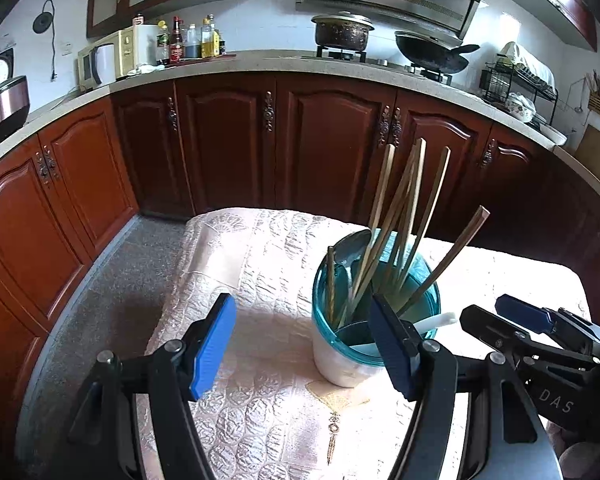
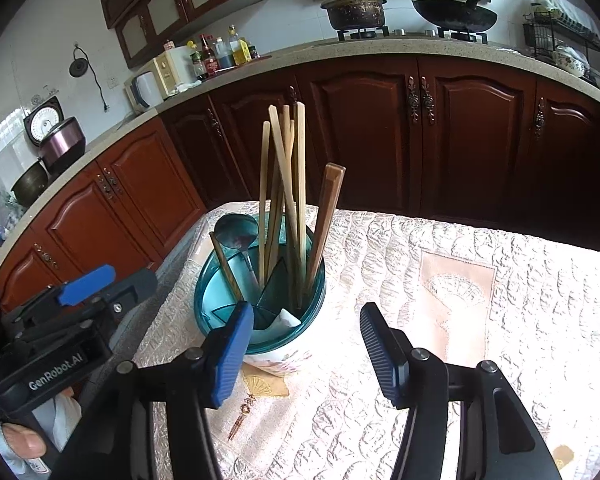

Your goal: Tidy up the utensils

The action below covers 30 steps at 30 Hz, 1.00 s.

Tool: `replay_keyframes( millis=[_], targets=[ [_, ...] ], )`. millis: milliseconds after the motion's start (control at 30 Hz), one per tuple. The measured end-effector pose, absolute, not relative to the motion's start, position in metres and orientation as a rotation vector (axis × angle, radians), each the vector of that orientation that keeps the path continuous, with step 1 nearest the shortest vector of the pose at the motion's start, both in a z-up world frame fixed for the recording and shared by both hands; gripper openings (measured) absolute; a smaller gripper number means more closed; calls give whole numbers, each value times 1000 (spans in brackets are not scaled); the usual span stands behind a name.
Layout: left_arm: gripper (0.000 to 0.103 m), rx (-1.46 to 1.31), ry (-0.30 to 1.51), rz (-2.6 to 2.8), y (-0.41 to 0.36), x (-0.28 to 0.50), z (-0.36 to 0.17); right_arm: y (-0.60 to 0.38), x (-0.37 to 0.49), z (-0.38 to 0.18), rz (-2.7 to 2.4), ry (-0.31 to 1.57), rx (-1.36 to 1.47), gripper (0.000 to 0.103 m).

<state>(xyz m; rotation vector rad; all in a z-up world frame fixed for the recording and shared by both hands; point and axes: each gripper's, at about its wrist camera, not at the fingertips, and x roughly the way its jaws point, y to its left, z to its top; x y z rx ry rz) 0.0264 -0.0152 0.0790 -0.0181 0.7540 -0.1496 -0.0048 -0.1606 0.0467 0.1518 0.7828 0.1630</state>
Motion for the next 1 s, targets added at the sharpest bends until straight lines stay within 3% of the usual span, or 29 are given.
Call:
replay_keyframes(
  millis=[1000],
  targets=[
    [69, 7, 715, -104, -12, 18, 87, -153, -9, 54, 122, 756, 124, 69]
  ],
)
